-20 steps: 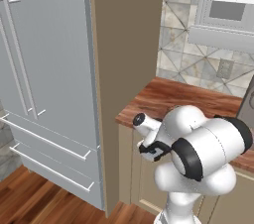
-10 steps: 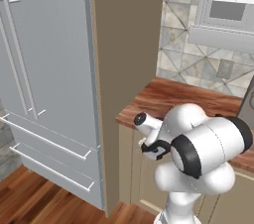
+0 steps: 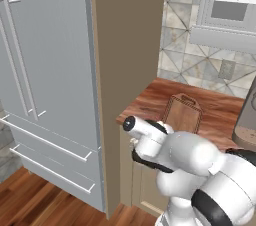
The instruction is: Move the cutting board and knife to the sink. Then move spray from the cabinet to the counter.
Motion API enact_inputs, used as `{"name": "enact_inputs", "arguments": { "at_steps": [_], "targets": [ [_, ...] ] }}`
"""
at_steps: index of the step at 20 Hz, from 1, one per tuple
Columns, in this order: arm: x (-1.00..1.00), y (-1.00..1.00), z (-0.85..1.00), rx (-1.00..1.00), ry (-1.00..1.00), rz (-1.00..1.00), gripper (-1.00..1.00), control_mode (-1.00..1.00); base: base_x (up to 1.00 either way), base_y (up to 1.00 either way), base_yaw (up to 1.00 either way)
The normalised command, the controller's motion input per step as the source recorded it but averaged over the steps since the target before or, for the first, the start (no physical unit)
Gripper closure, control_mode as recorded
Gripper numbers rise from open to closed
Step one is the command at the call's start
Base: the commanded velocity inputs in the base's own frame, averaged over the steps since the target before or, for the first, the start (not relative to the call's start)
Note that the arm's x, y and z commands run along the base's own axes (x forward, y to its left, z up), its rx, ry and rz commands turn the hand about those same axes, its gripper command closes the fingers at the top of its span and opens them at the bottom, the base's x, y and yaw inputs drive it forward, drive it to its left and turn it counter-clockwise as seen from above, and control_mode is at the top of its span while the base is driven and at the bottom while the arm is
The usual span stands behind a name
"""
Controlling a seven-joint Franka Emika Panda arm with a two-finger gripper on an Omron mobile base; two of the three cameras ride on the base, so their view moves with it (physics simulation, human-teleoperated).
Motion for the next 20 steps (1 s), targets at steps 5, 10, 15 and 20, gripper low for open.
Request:
{"name": "enact_inputs", "arguments": {
  "at_steps": [5,10,15,20],
  "targets": [
    [-0.46,0.46,0.56,-0.02,-0.13,0.09,1.00,-1.00,0.00,0.00,0.00],
    [-0.31,0.01,0.70,0.00,-0.02,0.05,1.00,-1.00,0.00,0.00,0.00],
    [-0.58,-0.06,1.00,0.00,-0.09,0.03,1.00,-1.00,0.00,0.00,0.00],
    [-0.81,-0.04,1.00,0.06,-0.08,0.01,1.00,-1.00,0.00,0.00,0.00]
  ]
}}
